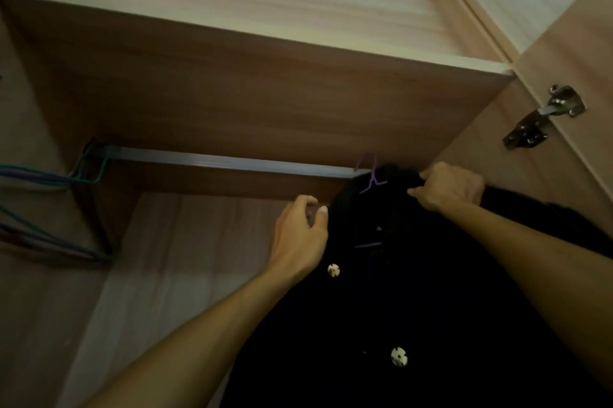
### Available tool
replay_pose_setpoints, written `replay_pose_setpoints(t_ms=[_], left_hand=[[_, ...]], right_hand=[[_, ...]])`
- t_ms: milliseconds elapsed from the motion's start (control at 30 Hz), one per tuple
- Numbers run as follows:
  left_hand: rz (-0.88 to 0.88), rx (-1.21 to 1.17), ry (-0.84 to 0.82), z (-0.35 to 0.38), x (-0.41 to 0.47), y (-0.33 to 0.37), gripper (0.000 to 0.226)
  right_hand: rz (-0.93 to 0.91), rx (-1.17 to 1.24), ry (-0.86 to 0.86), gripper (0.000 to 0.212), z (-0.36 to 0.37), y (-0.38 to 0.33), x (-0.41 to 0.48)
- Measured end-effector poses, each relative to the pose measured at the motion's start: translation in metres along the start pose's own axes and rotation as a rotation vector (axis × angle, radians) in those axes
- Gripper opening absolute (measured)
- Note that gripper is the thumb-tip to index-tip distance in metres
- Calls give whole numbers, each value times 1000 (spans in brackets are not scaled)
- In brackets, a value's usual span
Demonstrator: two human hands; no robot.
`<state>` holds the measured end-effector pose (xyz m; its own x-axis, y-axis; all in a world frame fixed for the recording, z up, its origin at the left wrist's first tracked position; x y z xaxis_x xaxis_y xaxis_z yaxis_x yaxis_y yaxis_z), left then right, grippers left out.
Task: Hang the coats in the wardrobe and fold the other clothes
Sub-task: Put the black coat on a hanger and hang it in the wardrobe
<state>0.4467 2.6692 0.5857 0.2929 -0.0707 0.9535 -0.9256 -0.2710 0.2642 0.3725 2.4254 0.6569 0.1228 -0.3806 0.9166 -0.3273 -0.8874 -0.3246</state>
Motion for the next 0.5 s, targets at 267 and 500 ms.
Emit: replay_pose_setpoints(t_ms=[267,500], left_hand=[[33,-99,12,5,18,-23,22],[97,-114,-15,11,19,-24,18]], right_hand=[[20,-112,23,36,9,-2,19],[-36,-222,18,27,26,-15,24]])
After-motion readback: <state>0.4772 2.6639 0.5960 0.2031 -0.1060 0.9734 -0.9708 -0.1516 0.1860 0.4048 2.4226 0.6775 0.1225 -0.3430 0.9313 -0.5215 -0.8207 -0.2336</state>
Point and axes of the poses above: each hand's wrist, its own x-axis towards the middle knuckle, its own z-axis out of the palm, y = z × x, the point moved 7 cm from there along x, towards the middle knuckle, and after that the axes turned 3 degrees about -x, right-handed, at the moved point
